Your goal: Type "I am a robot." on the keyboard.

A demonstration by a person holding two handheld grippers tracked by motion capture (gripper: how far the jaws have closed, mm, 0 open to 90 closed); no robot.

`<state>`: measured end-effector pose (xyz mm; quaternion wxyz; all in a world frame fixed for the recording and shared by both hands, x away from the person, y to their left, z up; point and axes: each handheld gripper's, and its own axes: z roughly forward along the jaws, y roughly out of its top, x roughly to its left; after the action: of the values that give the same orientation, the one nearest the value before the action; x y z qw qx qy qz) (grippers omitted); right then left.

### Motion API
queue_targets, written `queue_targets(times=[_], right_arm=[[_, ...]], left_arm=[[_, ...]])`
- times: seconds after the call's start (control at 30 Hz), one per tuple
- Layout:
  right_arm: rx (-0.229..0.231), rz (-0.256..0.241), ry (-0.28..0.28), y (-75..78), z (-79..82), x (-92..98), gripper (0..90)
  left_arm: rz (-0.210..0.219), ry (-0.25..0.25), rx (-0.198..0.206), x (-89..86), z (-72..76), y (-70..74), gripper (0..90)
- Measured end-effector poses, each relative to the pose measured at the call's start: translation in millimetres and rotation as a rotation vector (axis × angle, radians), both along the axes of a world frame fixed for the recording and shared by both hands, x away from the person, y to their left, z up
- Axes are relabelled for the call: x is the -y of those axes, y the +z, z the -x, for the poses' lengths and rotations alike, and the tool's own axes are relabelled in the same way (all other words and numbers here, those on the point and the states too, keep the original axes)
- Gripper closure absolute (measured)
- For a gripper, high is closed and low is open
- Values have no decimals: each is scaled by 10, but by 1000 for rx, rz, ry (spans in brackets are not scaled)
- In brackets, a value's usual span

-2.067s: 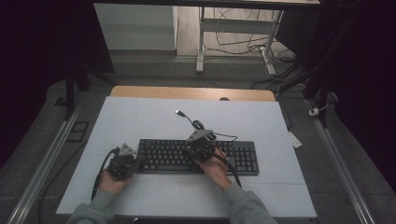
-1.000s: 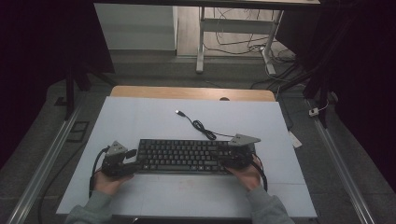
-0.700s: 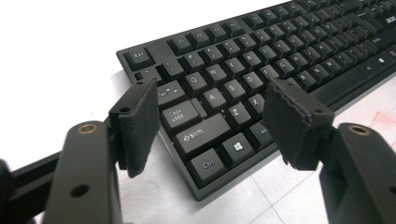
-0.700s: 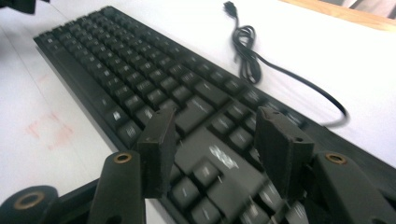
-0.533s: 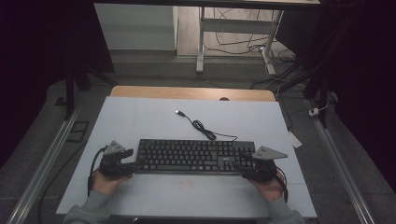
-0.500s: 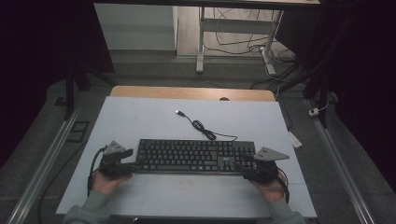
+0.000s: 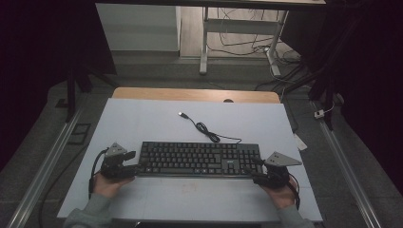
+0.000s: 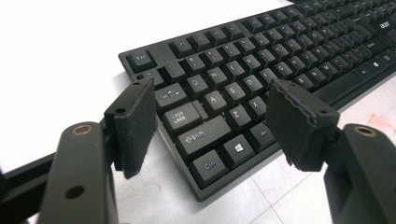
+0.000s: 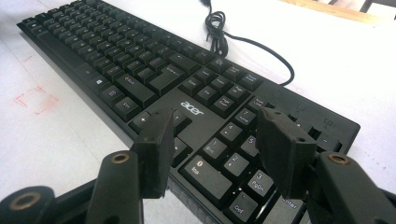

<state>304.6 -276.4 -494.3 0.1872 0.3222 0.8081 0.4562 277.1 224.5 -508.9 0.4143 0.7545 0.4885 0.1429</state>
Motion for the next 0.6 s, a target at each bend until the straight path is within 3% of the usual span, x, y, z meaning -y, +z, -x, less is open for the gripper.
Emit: queue_targets(times=[0.6], right_arm=[[1, 18, -2, -20, -22, 0, 471]], left_arm=[[-4, -83, 32, 95, -7, 138, 451]])
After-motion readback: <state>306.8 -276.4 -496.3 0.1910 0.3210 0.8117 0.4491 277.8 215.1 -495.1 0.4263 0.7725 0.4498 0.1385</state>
